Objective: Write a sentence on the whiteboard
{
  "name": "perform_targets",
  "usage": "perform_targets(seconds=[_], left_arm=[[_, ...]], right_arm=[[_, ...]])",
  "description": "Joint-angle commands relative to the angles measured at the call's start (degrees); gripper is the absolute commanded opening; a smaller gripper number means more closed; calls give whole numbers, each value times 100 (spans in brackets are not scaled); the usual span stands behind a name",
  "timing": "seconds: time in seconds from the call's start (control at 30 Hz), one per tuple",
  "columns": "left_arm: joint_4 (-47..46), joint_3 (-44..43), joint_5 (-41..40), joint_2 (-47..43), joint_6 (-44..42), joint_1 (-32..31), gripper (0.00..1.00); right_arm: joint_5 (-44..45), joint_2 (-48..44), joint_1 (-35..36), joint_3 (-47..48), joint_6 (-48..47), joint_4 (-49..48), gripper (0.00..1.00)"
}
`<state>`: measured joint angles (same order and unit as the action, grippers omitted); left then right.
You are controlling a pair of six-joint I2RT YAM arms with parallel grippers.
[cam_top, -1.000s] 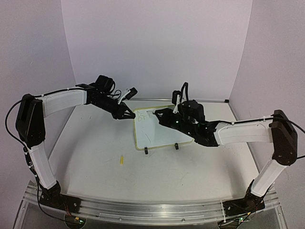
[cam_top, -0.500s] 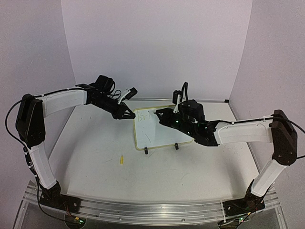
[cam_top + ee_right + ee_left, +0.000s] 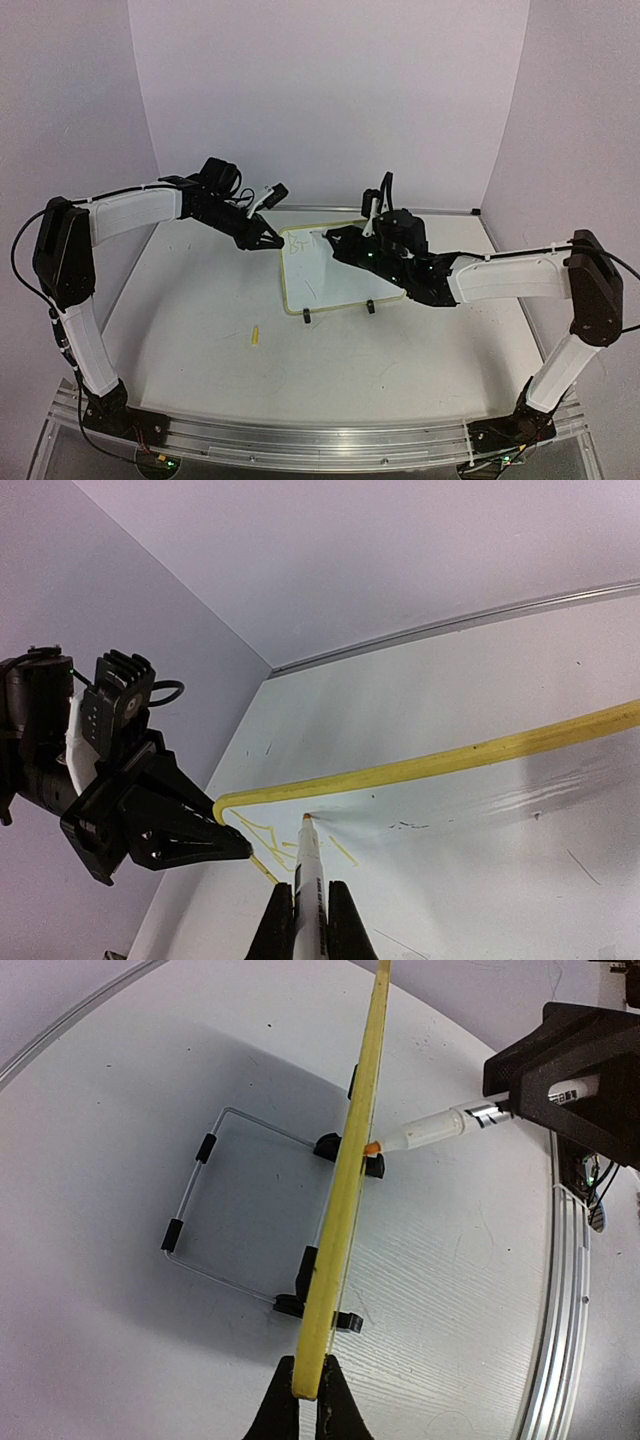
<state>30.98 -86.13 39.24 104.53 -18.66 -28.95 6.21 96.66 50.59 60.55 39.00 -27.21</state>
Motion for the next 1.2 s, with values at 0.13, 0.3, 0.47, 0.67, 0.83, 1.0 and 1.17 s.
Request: perform_targets(seconds=[0.13,0.3,0.47,0.67,0.83,1.0,1.17], left_arm=[[23,-15,-286,-140,-222,-16,0],[16,-5,-286,-161,-222,-22,0],[11,-9,-286,-152,-217,-24,0],[7,-1,-303,-165,-202,-23,0],[-11,-1,-303,-179,-158,-24,0],[-30,-6,-295,-180,-130,-23,0],[-29,-4,-295,-187,-120,-26,0]], right_arm=[[291,138,-4,140,9,30,0],[258,203,-15,149,38,33,0],[204,243,-24,149,47,35,0],[58,99,-34,95,-53,33,0],[-180,-427,-40,-149,-328,33,0],[-171,-901,-37,-345,-490,340,0],[-302,-1058,-125,-621,-446,379,0]])
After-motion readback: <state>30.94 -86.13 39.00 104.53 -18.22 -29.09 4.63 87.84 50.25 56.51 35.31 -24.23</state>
